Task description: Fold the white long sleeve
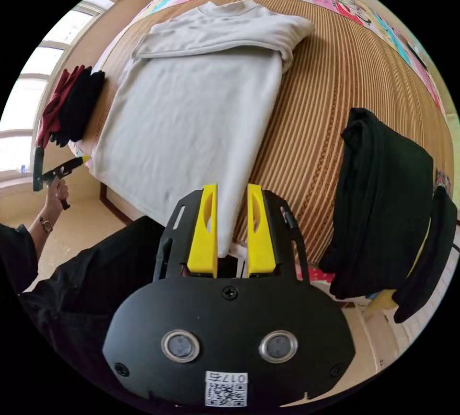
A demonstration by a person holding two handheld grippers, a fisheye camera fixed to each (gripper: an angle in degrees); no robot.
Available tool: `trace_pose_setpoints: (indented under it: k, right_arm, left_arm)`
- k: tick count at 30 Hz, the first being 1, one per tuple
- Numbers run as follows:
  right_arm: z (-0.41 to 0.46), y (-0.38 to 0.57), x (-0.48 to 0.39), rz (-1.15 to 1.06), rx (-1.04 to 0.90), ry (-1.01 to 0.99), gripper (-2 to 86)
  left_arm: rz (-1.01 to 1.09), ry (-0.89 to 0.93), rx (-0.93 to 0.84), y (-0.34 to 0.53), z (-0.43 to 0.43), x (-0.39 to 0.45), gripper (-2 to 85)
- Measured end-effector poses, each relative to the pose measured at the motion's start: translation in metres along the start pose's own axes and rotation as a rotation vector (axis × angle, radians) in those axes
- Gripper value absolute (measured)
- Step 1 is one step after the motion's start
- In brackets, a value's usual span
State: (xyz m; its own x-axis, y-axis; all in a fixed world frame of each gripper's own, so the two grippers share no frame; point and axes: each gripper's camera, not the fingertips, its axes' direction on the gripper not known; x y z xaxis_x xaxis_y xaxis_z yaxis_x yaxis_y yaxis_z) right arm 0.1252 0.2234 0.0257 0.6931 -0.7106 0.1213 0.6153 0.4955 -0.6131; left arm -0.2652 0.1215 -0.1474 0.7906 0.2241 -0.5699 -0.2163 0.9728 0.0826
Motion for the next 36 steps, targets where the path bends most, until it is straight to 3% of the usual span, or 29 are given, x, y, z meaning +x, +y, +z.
trace_pose_setpoints:
  k: [2, 5, 13, 16, 21, 23, 25, 27, 30, 32, 36]
  right_arm:
    - [0.003, 0.023, 0.025, 0.105, -0.052, 0.027, 10.5]
    - [0.019, 0.03, 0.041, 0.152, -0.115, -0.129, 12.4]
    - [0.019, 0.047, 0.063, 0.21, -0.126, -0.287, 9.9]
    - [0.027, 0.049, 0.075, 0.252, -0.128, -0.282, 9.8]
    - [0.026, 0.056, 0.101, 0.164, -0.23, -0.405, 5.0]
    - [0.021, 0.064, 0.12, 0.166, -0.208, -0.416, 5.0]
    - [0.024, 0.063, 0.14, 0.216, -0.2, -0.491, 10.4]
    - [0.033, 0.061, 0.154, 0.242, -0.195, -0.585, 11.7]
    - [0.041, 0.061, 0.169, 0.275, -0.227, -0.59, 8.1]
    - [0.033, 0.065, 0.177, 0.252, -0.207, -0.734, 3.8]
    - [0.003, 0.085, 0.196, 0.208, -0.162, -0.814, 2.4]
  left_arm:
    - [0.083, 0.007, -0.05, -0.016, 0.005, -0.003, 13.5]
    - [0.145, 0.022, -0.158, -0.03, 0.022, -0.005, 13.3]
    - [0.11, -0.08, -0.309, -0.046, 0.02, -0.005, 9.4]
    - [0.081, -0.057, -0.284, -0.049, 0.017, -0.017, 8.1]
    - [-0.04, 0.161, -0.29, -0.051, 0.008, -0.062, 5.6]
    - [-0.151, 0.387, -0.287, -0.046, 0.002, -0.091, 5.2]
    - [-0.189, 0.485, -0.26, -0.04, -0.004, -0.109, 5.2]
    - [-0.183, 0.516, -0.234, -0.037, -0.009, -0.119, 5.2]
    - [-0.178, 0.53, -0.22, -0.036, -0.013, -0.127, 5.2]
    - [-0.16, 0.523, -0.22, -0.036, -0.015, -0.13, 5.2]
    - [-0.108, 0.61, -0.236, -0.03, -0.022, -0.135, 5.2]
